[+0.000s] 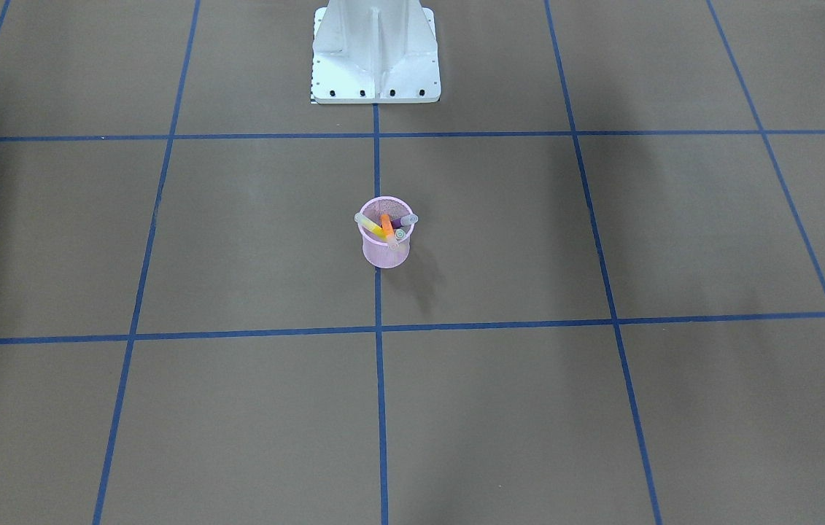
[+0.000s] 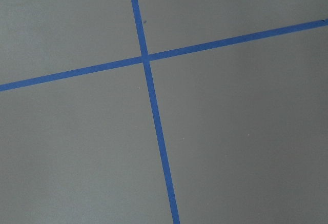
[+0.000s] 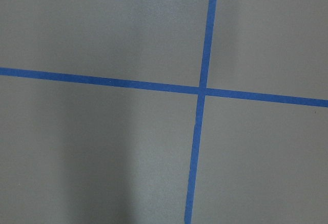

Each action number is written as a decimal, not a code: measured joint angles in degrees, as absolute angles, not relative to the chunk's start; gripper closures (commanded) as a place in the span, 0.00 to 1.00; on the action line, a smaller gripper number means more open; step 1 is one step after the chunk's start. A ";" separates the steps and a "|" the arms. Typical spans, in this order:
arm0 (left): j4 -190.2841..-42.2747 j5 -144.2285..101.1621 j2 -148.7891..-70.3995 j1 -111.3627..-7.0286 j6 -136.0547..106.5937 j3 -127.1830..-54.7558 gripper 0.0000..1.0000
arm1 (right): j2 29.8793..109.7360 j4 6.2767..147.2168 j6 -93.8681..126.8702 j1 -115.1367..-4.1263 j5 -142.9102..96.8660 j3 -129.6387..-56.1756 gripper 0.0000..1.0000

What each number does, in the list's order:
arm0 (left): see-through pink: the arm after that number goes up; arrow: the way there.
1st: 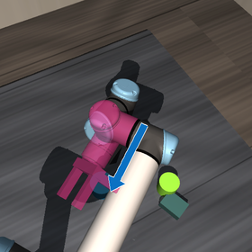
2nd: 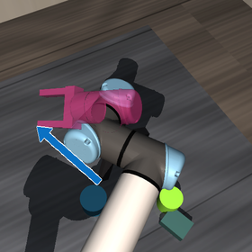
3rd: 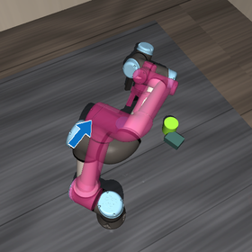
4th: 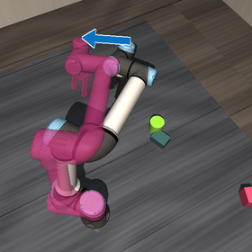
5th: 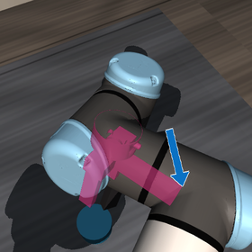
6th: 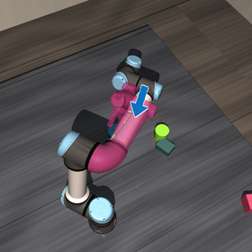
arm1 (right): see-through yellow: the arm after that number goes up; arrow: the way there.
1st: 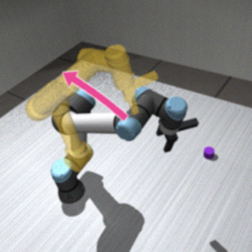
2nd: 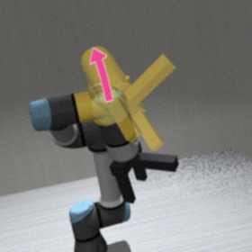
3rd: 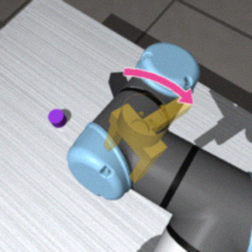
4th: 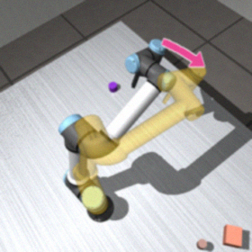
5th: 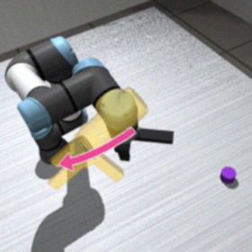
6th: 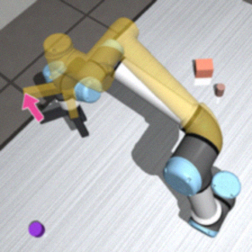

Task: Collect pens into pen holder

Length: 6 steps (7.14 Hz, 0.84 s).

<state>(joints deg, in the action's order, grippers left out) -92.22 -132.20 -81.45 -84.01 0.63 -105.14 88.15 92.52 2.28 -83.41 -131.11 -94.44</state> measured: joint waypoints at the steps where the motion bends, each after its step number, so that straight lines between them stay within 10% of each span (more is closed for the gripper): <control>1: -92.24 -132.39 -81.23 -83.93 0.65 -104.88 0.00 | 88.15 92.53 2.28 -83.41 -131.29 -94.43 0.00; 6: -91.83 -136.69 -81.10 -83.77 0.67 -104.96 0.00 | 88.11 92.59 2.27 -83.46 -131.95 -95.46 0.00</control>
